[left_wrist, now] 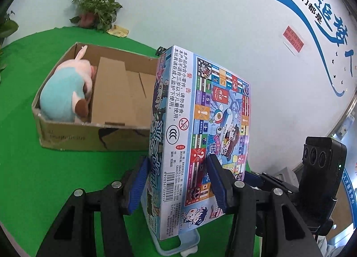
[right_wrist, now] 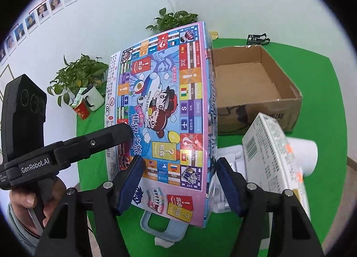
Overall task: Organize objects
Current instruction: 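Lift the board-game box upright with the left gripper over the open box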
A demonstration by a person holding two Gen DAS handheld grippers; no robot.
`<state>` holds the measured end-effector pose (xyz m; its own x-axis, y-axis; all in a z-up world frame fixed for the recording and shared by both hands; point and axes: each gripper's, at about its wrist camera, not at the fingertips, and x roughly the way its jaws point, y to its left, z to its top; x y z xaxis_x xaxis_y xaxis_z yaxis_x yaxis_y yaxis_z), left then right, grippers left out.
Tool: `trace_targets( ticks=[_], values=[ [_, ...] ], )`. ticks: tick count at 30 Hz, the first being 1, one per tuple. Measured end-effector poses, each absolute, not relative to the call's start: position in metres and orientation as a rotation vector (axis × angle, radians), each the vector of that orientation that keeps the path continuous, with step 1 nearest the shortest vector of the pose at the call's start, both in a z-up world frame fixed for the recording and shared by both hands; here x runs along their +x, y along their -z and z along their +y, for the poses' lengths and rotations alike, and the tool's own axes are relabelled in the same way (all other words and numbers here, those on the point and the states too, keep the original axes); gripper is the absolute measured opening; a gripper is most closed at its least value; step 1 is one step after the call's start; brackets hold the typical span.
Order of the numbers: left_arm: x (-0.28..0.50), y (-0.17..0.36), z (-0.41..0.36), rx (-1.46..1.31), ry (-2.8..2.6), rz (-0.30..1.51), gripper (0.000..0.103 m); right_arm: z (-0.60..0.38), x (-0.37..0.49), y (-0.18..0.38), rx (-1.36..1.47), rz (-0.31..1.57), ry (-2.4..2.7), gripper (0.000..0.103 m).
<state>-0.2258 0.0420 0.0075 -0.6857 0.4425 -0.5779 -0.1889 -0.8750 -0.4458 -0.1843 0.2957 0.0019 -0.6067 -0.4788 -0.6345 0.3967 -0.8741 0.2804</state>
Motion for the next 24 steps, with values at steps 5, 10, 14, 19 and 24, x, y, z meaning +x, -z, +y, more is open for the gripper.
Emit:
trace_targets(
  ticks=[5,10,14,19,24],
  values=[
    [-0.246,-0.033,0.049,-0.957,-2.570,-0.475,0.051,0.298,-0.201,-0.021,0.969,-0.145,2.469,0.067],
    [-0.270,-0.057,0.056,-0.916,-2.590,-0.435,0.051,0.302,-0.225,-0.039,0.938,-0.146,2.483,0.067],
    [-0.292,-0.069,0.058,-0.910,-2.597,-0.439,0.051,0.299,-0.243,-0.048,0.936,-0.118,2.479,0.067],
    [-0.326,-0.077,0.056,-0.928,-2.612,-0.476,0.051,0.295,-0.270,-0.060,0.936,-0.079,2.469,0.067],
    [-0.364,-0.084,0.051,-0.945,-2.635,-0.455,0.051,0.289,-0.300,-0.067,0.942,-0.069,2.447,0.067]
  ],
)
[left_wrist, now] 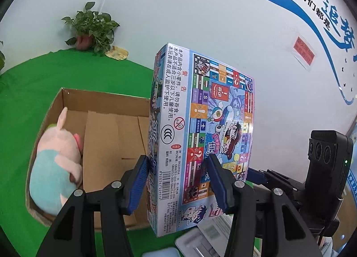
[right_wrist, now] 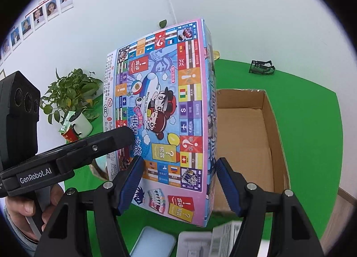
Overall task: Organize objects
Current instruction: 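Lift the board-game box upright with the left gripper over the open box, then lower the board-game box flat into the box and open the left gripper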
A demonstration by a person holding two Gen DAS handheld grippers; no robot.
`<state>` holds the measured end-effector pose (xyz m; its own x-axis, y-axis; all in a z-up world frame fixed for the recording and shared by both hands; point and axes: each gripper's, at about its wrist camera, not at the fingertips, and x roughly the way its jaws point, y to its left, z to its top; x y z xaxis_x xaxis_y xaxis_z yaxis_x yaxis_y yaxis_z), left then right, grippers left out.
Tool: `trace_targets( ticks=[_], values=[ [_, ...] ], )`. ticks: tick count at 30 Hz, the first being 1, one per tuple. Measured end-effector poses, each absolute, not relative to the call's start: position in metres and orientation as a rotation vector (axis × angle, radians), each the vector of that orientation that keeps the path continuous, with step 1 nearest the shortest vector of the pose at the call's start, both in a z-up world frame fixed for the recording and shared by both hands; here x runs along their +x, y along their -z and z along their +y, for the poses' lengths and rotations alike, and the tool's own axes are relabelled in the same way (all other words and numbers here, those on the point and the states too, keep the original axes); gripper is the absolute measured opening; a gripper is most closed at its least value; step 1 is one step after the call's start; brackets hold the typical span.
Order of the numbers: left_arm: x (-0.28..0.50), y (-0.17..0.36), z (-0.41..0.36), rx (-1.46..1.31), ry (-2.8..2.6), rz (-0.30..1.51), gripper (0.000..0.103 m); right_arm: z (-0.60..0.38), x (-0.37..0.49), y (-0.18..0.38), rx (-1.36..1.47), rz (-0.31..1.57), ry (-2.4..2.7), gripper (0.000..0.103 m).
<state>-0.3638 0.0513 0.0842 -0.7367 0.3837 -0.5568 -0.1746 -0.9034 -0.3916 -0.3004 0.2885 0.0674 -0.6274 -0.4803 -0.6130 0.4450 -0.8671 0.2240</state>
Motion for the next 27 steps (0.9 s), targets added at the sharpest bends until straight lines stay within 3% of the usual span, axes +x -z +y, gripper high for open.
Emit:
trace_targets(
  ticks=[15,27],
  values=[
    [-0.442,-0.024,0.051,-1.216,-2.575,-0.443,0.051,0.282,-0.362,-0.015,1.166,-0.111,2.327,0.067],
    [-0.453,0.021,0.061,-1.417,-2.542,-0.395,0.050,0.288,-0.384,0.027,1.332,-0.168,2.189,0.067]
  ],
)
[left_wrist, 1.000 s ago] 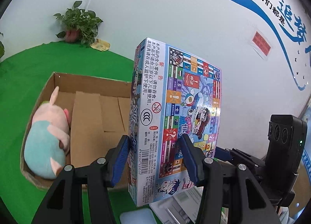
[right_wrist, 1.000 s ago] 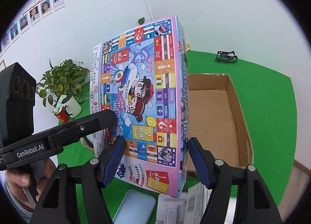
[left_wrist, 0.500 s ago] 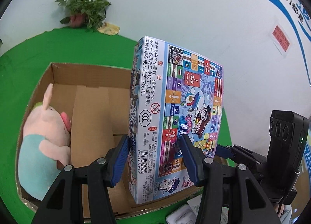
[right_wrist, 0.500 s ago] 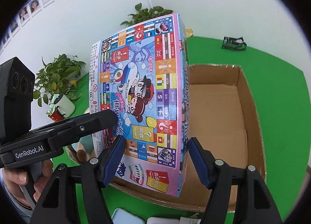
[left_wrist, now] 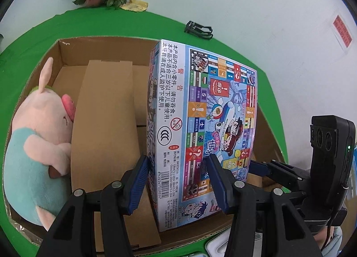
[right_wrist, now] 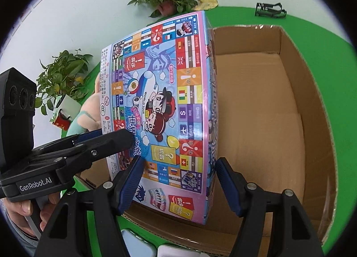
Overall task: Organize objects
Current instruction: 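Lower the board-game box flat into the box and open the left gripper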
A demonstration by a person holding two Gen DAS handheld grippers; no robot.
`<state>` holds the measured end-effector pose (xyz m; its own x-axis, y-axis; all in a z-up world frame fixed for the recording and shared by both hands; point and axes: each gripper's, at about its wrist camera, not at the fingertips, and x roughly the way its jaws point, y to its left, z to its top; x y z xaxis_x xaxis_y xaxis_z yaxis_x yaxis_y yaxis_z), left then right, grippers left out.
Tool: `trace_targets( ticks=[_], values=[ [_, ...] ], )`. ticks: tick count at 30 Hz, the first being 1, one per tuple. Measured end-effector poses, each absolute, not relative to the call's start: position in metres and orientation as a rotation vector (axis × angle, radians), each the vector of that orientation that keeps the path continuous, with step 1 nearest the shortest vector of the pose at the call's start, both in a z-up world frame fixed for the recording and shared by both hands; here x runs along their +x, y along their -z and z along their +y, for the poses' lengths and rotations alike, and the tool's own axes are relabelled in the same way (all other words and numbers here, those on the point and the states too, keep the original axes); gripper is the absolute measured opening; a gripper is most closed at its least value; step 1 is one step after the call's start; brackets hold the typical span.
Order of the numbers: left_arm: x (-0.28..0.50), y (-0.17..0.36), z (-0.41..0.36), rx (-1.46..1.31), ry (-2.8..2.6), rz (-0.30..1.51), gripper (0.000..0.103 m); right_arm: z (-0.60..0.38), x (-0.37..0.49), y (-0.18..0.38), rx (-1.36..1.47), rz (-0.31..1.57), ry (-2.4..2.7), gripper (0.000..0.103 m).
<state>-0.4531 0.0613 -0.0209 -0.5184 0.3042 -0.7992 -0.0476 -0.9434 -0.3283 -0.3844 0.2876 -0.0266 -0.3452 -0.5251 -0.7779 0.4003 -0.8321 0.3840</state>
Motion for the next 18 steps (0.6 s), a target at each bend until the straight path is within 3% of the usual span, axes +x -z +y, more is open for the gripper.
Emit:
trace_targets(
  ticks=[18],
  values=[
    [-0.444,0.025,0.061,-1.444,-2.500,-0.404,0.049,0.283,-0.400,0.045,1.489,-0.167,2.124,0.066]
  ],
)
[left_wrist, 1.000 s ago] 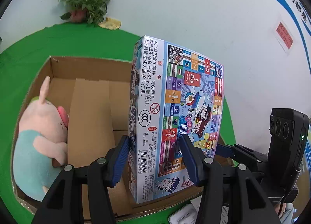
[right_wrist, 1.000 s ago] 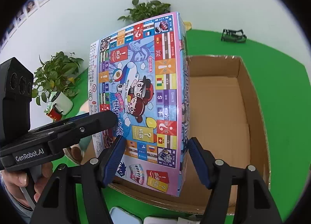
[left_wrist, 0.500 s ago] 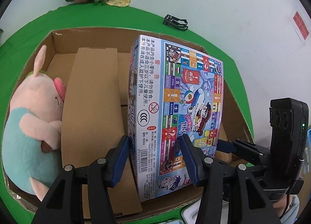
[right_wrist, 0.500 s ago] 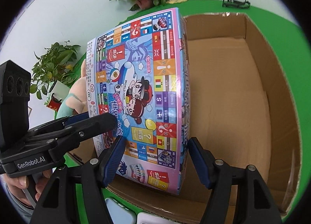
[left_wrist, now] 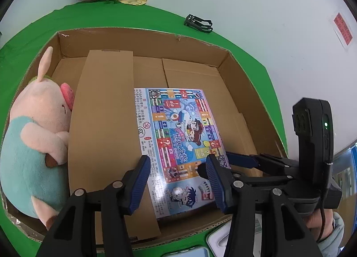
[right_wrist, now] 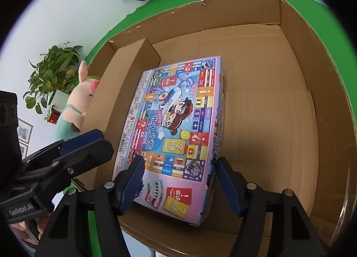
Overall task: Organize objects
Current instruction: 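Lower the board-game box flat into the box and open the left gripper, then move the right gripper to the white medicine box and grasp it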
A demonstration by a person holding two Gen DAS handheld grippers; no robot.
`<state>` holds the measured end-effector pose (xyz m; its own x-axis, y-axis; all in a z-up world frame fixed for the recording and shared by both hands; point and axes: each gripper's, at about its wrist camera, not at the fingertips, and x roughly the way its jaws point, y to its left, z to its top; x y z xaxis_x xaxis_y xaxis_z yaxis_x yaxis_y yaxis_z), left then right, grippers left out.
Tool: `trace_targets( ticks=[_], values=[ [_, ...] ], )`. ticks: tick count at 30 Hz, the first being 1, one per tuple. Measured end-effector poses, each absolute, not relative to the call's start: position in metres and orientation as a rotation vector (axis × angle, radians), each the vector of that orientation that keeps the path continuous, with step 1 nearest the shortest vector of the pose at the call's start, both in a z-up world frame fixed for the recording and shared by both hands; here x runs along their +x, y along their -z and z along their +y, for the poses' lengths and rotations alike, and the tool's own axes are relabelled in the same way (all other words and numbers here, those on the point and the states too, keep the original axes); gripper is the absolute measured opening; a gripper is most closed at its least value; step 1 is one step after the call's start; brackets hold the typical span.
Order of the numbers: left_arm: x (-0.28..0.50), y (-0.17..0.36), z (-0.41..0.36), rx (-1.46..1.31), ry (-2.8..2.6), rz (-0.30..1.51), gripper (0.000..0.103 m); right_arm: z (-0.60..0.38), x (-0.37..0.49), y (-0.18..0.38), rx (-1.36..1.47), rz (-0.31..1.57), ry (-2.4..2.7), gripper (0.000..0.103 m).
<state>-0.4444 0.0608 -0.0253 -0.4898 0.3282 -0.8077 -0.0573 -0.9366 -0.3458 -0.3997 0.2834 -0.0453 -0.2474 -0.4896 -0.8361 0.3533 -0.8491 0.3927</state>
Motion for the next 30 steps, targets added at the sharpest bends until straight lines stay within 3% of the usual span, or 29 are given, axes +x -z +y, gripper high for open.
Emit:
trace_targets(
  ticks=[5,12,16,19,20,23,26,28,30],
  values=[
    [-0.432,0.020,0.058,-1.393,-2.539,-0.370,0.050,0.280,-0.402,0.045,1.493,-0.142,2.135,0.066],
    [-0.414,0.014,0.036,-1.343,-2.650,-0.325,0.053,0.275,-0.404,0.044,1.479,-0.061,2.204,0.052],
    [-0.404,0.014,0.032,-1.304,-2.685,-0.297,0.054,0.276,-0.403,0.043,1.470,-0.036,2.221,0.052],
    [-0.391,0.008,0.033,-1.233,-2.747,-0.266,0.061,0.279,-0.399,0.038,1.470,0.014,2.262,0.052],
    [-0.386,0.003,0.032,-1.191,-2.769,-0.261,0.066,0.280,-0.395,0.033,1.457,0.044,2.300,0.055],
    [-0.361,-0.019,0.031,-1.026,-2.868,-0.219,0.081,0.290,-0.372,0.004,1.330,0.067,2.397,0.088],
    [-0.333,-0.039,0.033,-0.865,-2.973,-0.179,0.103,0.303,-0.340,-0.024,1.207,0.134,2.521,0.092],
    [-0.311,-0.051,0.036,-0.741,-3.010,-0.171,0.103,0.312,-0.316,-0.037,1.132,0.149,2.588,0.102],
    [-0.289,-0.060,0.042,-0.644,-3.013,-0.161,0.103,0.320,-0.293,-0.044,1.072,0.177,2.640,0.103]
  ],
)
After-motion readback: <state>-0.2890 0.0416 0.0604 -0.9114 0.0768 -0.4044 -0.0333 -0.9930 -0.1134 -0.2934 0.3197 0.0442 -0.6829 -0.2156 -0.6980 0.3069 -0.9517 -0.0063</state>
